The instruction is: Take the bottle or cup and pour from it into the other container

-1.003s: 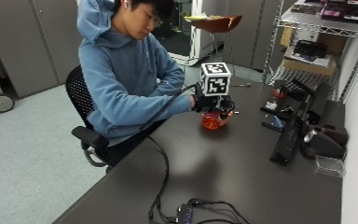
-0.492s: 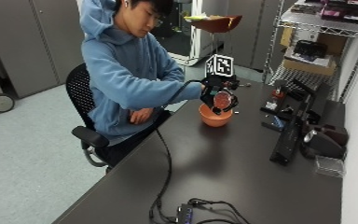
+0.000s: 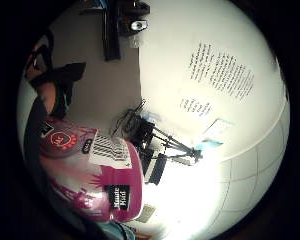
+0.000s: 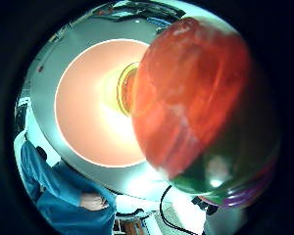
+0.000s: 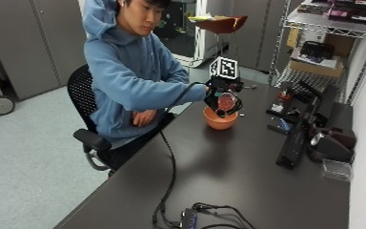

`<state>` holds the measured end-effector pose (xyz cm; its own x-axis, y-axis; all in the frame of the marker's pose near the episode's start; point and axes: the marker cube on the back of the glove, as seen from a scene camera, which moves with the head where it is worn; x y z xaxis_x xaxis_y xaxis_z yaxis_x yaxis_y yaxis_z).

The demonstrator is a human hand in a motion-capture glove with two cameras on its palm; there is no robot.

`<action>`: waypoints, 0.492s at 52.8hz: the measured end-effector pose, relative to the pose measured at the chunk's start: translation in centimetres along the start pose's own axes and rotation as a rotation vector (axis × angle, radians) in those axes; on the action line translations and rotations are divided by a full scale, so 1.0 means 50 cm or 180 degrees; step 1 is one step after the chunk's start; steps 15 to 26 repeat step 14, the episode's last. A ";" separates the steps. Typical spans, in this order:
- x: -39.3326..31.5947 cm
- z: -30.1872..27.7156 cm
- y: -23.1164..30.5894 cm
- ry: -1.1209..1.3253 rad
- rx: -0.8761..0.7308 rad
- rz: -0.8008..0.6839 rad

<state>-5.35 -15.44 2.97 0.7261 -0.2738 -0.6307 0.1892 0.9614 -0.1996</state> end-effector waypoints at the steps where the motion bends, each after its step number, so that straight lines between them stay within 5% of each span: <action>1: -0.005 -0.002 -0.002 -0.0027 0.0016 -0.0009; 26: -0.001 -0.002 0.003 -0.0068 0.0041 -0.0065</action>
